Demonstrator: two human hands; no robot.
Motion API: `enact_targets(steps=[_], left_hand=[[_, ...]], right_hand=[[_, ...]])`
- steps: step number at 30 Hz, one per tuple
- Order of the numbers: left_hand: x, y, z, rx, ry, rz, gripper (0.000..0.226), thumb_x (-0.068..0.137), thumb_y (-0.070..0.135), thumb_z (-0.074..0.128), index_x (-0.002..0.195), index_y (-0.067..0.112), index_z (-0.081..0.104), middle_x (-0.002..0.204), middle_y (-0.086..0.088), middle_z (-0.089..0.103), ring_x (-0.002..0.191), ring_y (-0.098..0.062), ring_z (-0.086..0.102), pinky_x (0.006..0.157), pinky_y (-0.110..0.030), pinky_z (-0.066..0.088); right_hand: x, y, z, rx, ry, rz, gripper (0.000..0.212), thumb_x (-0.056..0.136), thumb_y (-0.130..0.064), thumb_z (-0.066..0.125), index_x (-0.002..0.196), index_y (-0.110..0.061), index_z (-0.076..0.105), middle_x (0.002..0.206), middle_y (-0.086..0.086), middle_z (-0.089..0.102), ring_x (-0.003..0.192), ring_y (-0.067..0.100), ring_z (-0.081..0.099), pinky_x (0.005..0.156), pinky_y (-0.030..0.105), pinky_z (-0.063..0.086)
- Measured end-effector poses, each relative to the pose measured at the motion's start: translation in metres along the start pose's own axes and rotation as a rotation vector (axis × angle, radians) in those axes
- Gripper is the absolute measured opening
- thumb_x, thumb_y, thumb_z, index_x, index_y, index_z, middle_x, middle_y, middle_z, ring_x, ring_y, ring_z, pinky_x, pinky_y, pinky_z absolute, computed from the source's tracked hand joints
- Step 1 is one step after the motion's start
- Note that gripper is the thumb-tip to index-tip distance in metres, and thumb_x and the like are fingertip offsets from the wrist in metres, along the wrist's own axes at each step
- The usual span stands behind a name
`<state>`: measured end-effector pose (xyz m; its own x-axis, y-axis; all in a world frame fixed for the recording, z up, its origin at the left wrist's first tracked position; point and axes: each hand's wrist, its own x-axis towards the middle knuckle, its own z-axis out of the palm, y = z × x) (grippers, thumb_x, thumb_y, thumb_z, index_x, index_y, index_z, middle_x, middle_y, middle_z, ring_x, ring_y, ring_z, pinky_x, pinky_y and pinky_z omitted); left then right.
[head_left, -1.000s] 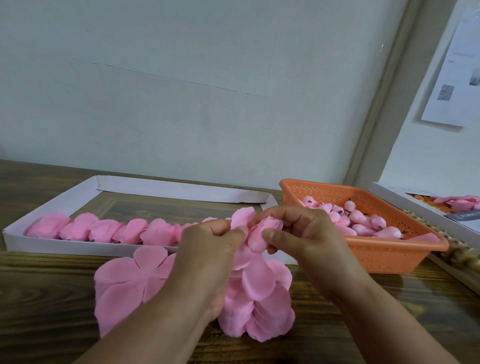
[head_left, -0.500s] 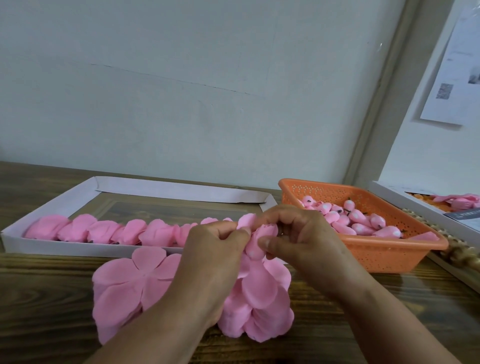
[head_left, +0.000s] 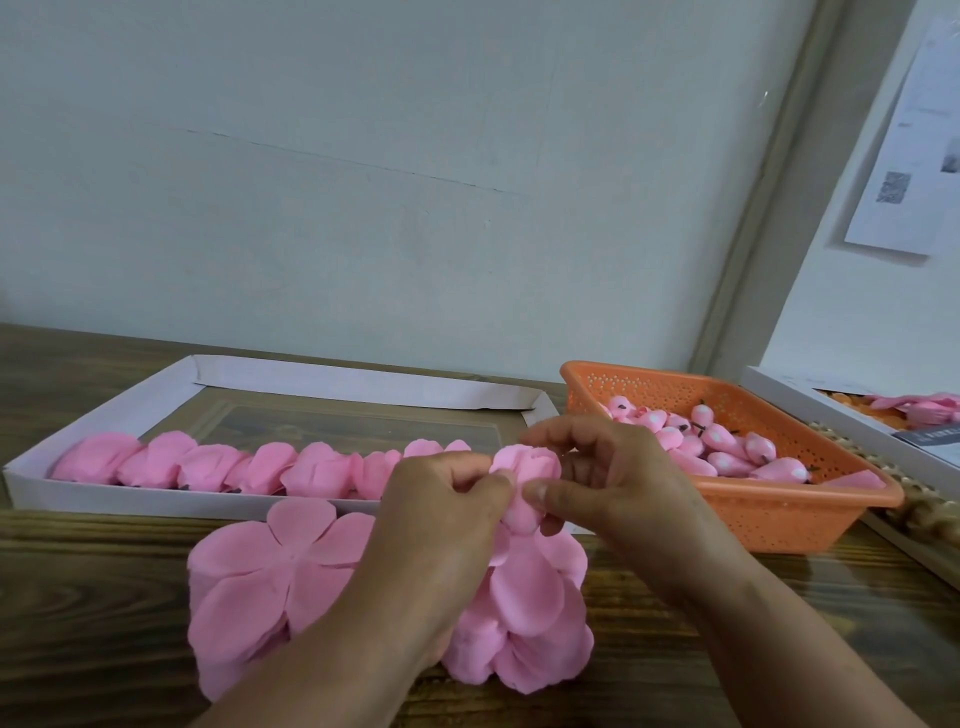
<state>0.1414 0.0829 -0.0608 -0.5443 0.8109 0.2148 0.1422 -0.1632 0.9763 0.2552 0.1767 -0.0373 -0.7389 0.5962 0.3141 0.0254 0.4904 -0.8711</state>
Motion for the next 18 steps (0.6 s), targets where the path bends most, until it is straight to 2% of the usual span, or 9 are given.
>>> enact_targets(steps=[2,5,8,10,12,14,16,18], left_hand=[[-0.0003,0.0003,-0.0002,0.001,0.001,0.002,0.037,0.09,0.007,0.056,0.055,0.012,0.07,0.051,0.009,0.062,0.05,0.0,0.053,0.047,-0.013,0.041],[-0.0005,0.0001,-0.0003,0.013,0.004,0.009,0.033,0.09,0.009,0.056,0.06,0.008,0.07,0.054,0.008,0.063,0.053,-0.004,0.054,0.053,-0.018,0.043],[-0.0014,0.0009,0.0003,0.042,0.005,0.0,0.034,0.09,0.01,0.056,0.06,0.012,0.071,0.058,0.003,0.066,0.057,-0.006,0.056,0.059,-0.021,0.045],[-0.0031,0.0019,0.0012,0.052,0.007,-0.012,0.037,0.091,0.011,0.055,0.059,0.019,0.071,0.065,-0.001,0.07,0.062,-0.008,0.059,0.066,-0.025,0.048],[-0.004,0.003,0.0019,0.062,0.016,-0.012,0.035,0.09,0.012,0.054,0.06,0.02,0.071,0.066,-0.005,0.069,0.062,-0.011,0.057,0.064,-0.027,0.046],[-0.0048,0.0039,0.0019,0.09,0.026,-0.006,0.033,0.089,0.012,0.054,0.062,0.02,0.071,0.063,-0.004,0.067,0.061,-0.01,0.055,0.061,-0.027,0.044],[-0.0047,0.0037,0.0015,0.125,0.028,0.009,0.03,0.09,0.011,0.053,0.067,0.016,0.071,0.067,-0.01,0.067,0.063,-0.014,0.056,0.063,-0.034,0.048],[-0.0047,0.0036,0.0023,0.154,0.033,0.025,0.028,0.092,0.01,0.052,0.071,0.01,0.071,0.077,-0.02,0.066,0.068,-0.028,0.059,0.069,-0.046,0.052]], right_hand=[[-0.0005,-0.0011,-0.0025,-0.003,-0.039,0.02,0.016,0.079,0.003,0.068,0.091,-0.006,0.064,0.07,0.012,0.07,0.057,0.015,0.063,0.059,0.024,0.054],[0.0002,-0.0003,-0.0047,0.026,-0.068,0.028,0.01,0.079,0.003,0.068,0.087,0.0,0.063,0.066,0.008,0.069,0.055,0.011,0.063,0.055,0.021,0.052],[0.001,0.0004,-0.0053,0.031,-0.063,0.019,0.014,0.078,0.0,0.069,0.086,0.007,0.06,0.063,0.006,0.067,0.053,0.011,0.061,0.052,0.022,0.051],[0.0011,-0.0003,-0.005,-0.008,-0.052,0.008,0.02,0.076,-0.01,0.071,0.085,0.005,0.061,0.062,0.005,0.066,0.053,0.011,0.059,0.052,0.023,0.05],[0.0003,-0.0016,-0.0036,-0.049,-0.044,-0.003,0.027,0.074,-0.021,0.072,0.084,0.002,0.061,0.063,0.004,0.064,0.054,0.012,0.057,0.051,0.023,0.049],[-0.0003,-0.0018,-0.0018,-0.059,-0.034,-0.014,0.023,0.077,-0.019,0.072,0.082,0.0,0.062,0.062,0.004,0.062,0.052,0.009,0.053,0.048,0.021,0.046],[-0.0001,-0.0004,0.0,-0.061,-0.012,-0.026,0.016,0.081,-0.013,0.07,0.083,-0.001,0.061,0.061,0.007,0.061,0.049,0.009,0.049,0.045,0.021,0.042],[0.0003,0.0009,0.0017,-0.053,0.019,-0.036,0.011,0.082,-0.01,0.07,0.085,-0.003,0.062,0.061,0.011,0.059,0.046,0.01,0.046,0.044,0.022,0.038]])
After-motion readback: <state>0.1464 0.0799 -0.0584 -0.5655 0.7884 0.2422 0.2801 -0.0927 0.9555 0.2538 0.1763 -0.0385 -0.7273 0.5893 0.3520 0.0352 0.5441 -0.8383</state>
